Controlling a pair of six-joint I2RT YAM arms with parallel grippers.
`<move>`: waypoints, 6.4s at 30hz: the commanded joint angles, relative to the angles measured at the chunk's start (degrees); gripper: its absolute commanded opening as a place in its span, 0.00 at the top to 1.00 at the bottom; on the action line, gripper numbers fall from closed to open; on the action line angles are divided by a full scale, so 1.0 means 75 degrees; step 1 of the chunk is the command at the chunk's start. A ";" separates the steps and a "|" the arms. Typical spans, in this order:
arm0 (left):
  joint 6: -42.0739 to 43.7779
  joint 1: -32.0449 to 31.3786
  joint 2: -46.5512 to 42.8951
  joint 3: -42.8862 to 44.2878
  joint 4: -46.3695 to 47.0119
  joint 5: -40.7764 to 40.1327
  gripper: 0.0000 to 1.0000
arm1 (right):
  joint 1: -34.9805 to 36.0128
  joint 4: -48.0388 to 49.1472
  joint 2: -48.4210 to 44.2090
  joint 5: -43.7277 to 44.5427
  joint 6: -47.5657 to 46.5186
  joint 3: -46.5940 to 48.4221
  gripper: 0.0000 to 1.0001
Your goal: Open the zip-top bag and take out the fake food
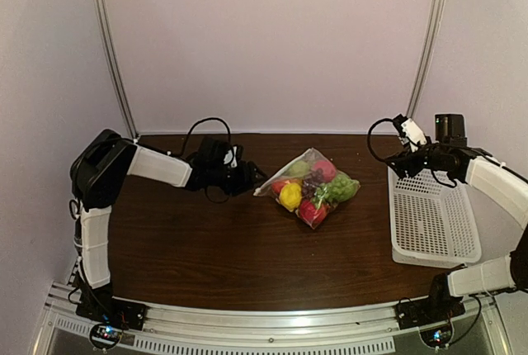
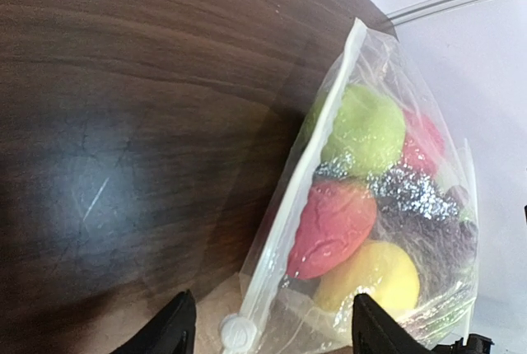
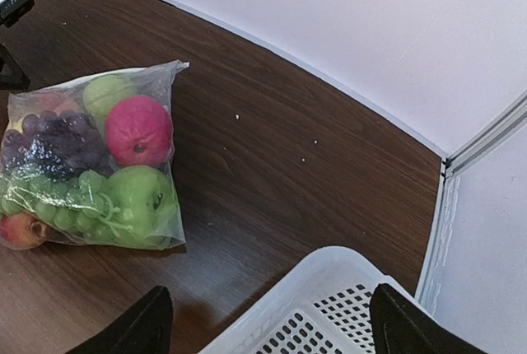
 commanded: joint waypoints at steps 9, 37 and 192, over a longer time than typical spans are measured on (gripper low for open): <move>-0.0538 -0.0020 0.0955 0.1135 0.0054 0.0645 0.36 | -0.0780 -0.1279 -0.0083 0.1602 -0.0017 -0.0403 0.23; 0.0004 -0.0021 0.0755 0.1459 -0.0739 0.1302 0.96 | -0.0207 -0.1704 0.2200 0.1075 -0.1234 -0.0385 0.50; 0.6100 -0.1345 -0.6836 -0.4012 0.1478 0.0055 1.00 | 0.6251 -0.4264 0.5746 -0.3596 -0.1965 0.8383 0.52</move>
